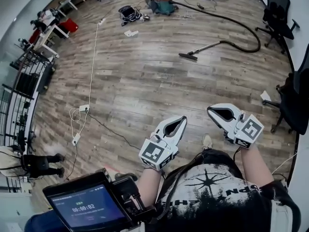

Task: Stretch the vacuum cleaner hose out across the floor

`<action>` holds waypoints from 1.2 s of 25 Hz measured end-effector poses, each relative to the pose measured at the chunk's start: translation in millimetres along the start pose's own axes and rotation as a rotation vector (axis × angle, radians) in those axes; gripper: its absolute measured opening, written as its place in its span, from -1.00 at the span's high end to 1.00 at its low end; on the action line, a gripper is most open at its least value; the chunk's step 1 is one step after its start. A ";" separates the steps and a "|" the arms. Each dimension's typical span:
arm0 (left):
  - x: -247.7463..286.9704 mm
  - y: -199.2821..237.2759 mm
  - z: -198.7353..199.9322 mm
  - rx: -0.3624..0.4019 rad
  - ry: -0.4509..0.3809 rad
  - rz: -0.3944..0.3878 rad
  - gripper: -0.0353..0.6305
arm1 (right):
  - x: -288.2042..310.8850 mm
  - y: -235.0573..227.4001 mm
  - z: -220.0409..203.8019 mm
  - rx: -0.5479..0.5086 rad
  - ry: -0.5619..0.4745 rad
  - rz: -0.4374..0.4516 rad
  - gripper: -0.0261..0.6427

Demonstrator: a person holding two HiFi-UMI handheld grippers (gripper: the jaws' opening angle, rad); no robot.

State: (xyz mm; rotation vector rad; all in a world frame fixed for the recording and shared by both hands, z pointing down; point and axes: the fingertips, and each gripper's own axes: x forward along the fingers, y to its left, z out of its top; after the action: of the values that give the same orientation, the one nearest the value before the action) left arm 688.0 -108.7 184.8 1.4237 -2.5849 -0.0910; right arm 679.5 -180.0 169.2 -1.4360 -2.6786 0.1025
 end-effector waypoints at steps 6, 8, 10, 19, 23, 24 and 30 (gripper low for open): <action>56.7 34.9 19.8 -0.016 -0.008 0.056 0.89 | 12.7 -65.5 9.6 -0.019 0.035 0.075 0.90; 74.6 46.2 24.3 -0.015 -0.008 0.074 0.89 | 14.0 -87.8 12.2 -0.025 0.040 0.092 0.90; 91.3 56.6 25.5 -0.020 -0.012 0.092 0.89 | 13.7 -110.3 12.0 -0.024 0.041 0.099 0.90; 153.5 80.5 41.0 -0.009 -0.012 0.142 0.89 | 8.0 -178.7 17.2 -0.004 0.029 0.148 0.90; 166.7 88.5 38.0 -0.015 0.006 0.159 0.89 | 11.8 -198.0 14.6 -0.001 0.029 0.163 0.90; 169.3 91.3 36.8 -0.015 0.012 0.161 0.89 | 13.5 -201.6 13.1 0.000 0.030 0.166 0.90; 177.2 114.8 31.6 -0.025 0.018 0.168 0.89 | 32.6 -215.0 2.0 0.015 0.043 0.179 0.90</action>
State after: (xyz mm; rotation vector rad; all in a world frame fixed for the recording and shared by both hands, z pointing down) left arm 494.1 -197.6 194.3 1.1884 -2.6661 -0.0853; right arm 483.7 -271.8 192.0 -1.6510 -2.5055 0.1042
